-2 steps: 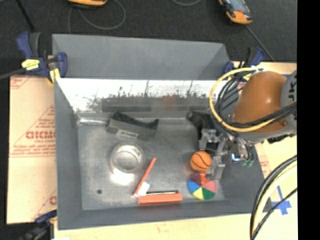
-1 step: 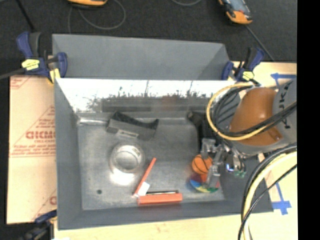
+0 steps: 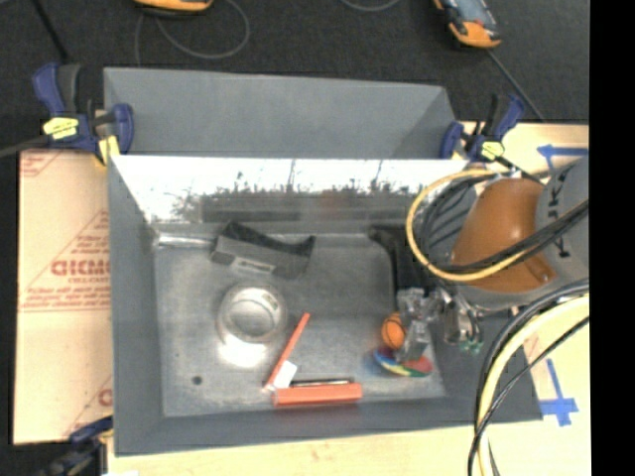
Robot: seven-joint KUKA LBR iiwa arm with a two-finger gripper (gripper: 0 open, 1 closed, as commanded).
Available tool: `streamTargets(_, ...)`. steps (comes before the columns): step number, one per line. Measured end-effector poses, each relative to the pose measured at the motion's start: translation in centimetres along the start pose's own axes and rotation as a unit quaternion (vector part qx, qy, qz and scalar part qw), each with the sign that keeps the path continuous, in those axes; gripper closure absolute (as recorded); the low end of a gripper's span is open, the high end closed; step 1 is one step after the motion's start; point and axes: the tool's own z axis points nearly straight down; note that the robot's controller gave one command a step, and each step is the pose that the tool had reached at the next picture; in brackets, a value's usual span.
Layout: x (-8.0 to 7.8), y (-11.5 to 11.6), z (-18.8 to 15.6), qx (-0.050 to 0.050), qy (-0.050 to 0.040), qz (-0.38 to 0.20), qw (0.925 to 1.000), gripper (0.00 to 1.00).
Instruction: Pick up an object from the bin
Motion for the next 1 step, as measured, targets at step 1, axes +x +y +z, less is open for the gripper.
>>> streamTargets(1, 0.03, 0.02, 0.02, 0.000, 0.0005, -0.001, 1.0000, 1.00)
